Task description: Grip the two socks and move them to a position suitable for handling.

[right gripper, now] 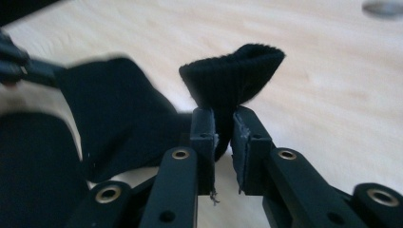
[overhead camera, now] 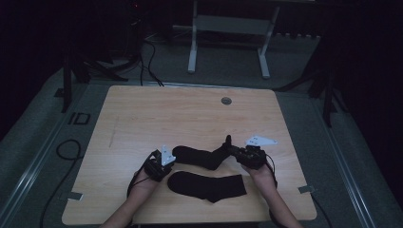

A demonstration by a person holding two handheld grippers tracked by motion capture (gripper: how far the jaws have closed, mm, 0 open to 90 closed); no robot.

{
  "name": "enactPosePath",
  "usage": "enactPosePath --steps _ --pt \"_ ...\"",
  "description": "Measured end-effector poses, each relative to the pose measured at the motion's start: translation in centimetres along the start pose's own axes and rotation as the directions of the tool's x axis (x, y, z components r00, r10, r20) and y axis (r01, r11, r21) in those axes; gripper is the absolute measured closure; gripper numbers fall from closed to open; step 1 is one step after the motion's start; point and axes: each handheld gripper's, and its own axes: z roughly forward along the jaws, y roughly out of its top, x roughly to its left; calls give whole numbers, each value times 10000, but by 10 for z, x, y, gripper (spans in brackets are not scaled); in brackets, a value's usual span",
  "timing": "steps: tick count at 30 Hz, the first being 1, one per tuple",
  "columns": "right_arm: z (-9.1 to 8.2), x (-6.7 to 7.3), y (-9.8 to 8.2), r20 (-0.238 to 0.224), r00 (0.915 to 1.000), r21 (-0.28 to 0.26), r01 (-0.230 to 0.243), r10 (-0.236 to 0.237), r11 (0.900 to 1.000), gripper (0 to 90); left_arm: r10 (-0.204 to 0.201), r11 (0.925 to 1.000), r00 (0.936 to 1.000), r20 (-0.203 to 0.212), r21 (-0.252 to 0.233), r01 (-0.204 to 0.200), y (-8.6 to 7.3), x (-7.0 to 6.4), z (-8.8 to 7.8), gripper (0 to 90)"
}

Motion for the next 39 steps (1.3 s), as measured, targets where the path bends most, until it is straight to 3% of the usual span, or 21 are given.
enactPosePath --steps 7,11,16,18,20,21,25,31,35,37,39 --pt "-11 -18 -31 187 9975 629 -690 680 9956 681 100 9996 9996 255 259 -107 2 -3 6 891" --pt "-21 -23 -38 379 9967 694 -737 712 9949 640 -176 9996 9997 185 236 171 0 1 4 877" --pt "-31 -23 -38 463 9975 787 -564 528 9953 581 -879 9961 9958 269 -15 880 -5 9 -5 653" --pt "-33 -22 -35 420 9982 831 -470 436 9954 567 -938 9955 9956 -35 -113 938 -6 11 -10 557" --pt "-33 -21 -32 493 9986 827 -210 169 9964 575 -1019 9941 9948 1 -362 1018 -7 14 -16 522" --pt "-32 -20 -29 510 9987 820 -136 95 9965 639 -968 9942 9953 36 -456 969 -7 15 -19 534" --pt "-26 -15 -14 761 9967 664 234 -285 9975 884 -670 9953 9973 313 -684 690 2 16 -19 768" --pt "5 -10 4 517 9978 885 377 -424 9954 896 -613 9975 9971 450 -320 628 13 15 1 875" --pt "26 -8 -1 555 9953 1507 697 -788 9861 895 -808 9966 9955 502 167 801 12 16 15 875" --pt "31 -9 -6 766 9921 1819 836 -988 9798 894 -915 9957 9938 630 206 904 10 17 17 876" --pt "32 -13 -11 781 9922 1824 817 -973 9798 891 -1077 9942 9913 759 128 1070 9 18 18 876"
